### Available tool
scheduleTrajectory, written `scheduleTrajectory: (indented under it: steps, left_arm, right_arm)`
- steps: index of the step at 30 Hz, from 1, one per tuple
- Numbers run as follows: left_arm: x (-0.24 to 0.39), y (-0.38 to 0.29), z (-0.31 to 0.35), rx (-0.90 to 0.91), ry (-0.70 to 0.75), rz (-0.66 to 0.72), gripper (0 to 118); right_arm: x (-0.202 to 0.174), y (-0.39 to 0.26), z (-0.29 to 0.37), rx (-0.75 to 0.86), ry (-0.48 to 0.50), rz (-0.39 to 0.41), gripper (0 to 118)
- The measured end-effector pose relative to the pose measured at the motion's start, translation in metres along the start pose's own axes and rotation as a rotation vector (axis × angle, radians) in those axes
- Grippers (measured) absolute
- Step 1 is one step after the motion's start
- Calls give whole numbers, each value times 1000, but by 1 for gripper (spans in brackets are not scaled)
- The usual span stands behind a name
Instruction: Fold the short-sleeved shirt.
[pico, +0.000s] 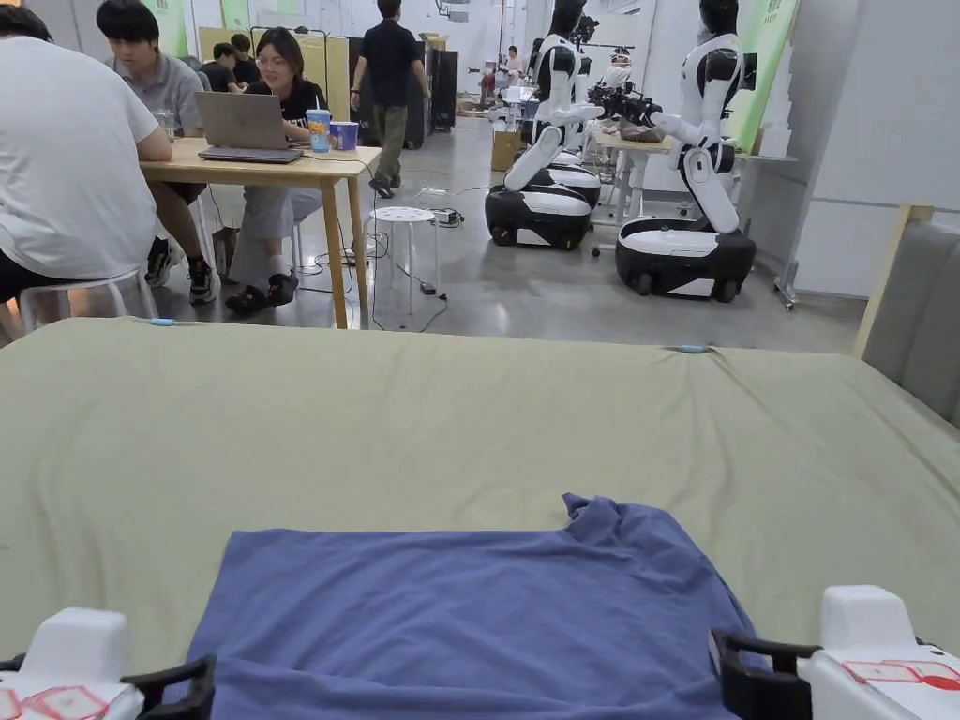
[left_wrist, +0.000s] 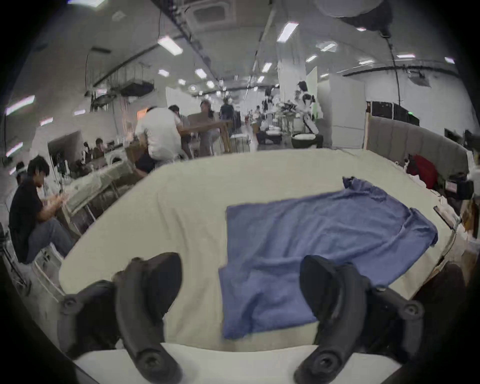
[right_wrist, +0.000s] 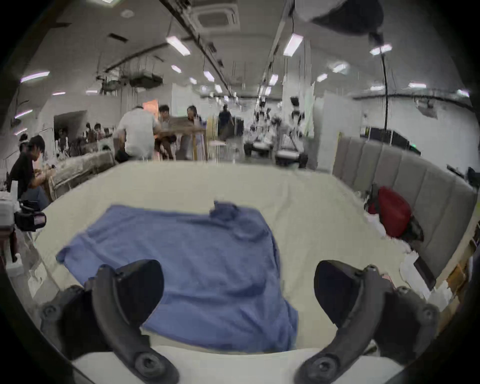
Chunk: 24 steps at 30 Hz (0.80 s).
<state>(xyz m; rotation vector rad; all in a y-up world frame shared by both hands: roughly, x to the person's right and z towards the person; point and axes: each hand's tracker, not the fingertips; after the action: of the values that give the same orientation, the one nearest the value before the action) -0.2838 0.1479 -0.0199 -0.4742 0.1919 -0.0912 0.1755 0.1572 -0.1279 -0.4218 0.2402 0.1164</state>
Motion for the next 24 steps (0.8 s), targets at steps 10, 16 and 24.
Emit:
scheduleTrajectory:
  steps: [10,16,24]
  left_arm:
    - [26,-9,-25,7,-63,7,0]
    - [9,4,-86,-92,-89,55,0]
    - [-13,61,-230,-213,-17,11,0]
  right_arm:
    - [-56,-6,-14,62,57,50,4]
    - [-60,4,-53,17,68,69,1]
    - [-69,15,-111,-32,102,69,1]
